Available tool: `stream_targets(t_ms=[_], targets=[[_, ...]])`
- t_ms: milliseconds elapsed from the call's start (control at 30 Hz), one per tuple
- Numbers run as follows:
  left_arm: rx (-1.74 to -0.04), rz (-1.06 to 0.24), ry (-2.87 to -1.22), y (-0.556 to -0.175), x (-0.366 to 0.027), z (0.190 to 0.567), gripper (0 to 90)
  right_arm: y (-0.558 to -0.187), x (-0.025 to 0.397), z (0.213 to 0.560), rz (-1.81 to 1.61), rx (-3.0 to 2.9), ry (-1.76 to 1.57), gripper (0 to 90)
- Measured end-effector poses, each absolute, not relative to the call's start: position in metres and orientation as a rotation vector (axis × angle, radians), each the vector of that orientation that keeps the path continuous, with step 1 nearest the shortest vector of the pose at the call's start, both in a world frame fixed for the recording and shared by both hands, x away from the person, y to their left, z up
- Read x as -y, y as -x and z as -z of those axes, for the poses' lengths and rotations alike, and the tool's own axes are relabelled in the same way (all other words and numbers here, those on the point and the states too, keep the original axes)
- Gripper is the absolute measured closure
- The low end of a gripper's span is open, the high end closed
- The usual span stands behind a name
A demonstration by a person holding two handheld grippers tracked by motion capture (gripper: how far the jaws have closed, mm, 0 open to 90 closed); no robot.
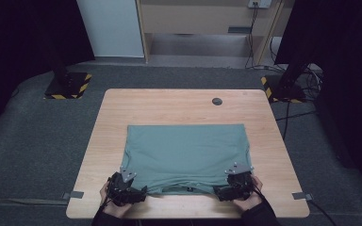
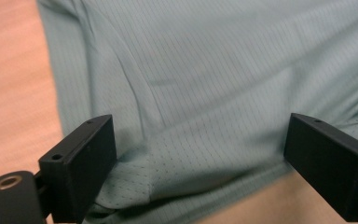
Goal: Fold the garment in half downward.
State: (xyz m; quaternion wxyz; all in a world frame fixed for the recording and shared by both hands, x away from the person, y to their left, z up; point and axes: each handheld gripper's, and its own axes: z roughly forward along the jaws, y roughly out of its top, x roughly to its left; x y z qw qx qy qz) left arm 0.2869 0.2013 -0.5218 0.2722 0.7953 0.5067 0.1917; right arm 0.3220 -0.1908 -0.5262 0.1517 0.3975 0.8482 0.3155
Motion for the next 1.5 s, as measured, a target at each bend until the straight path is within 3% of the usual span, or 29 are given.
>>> stream_targets(t_ms=[200, 500, 1033, 1500], targets=[[-1.361, -0.488, -2.098, -0.296, -0.208, 0.516, 7.5, -0.321, 0.198, 0.517, -0.989, -2.391, -1.174, 1.4], [-1.415, -0.407, -2.073, -0.329, -0.224, 0.521, 10.3, -0.360, 0.206, 0.524, -0.931, -2.274, -1.333, 4.1], [-1.385, -0.468, -2.094, -0.344, -0.217, 0.524, 11.5, -0.365, 0.215, 0.533, -0.848, -2.249, -1.367, 2.5], [-1.370, -0.443, -2.064, -0.326, -0.219, 0.525, 12.5, -0.363, 0.219, 0.534, -0.856, -2.233, -1.373, 2.6]])
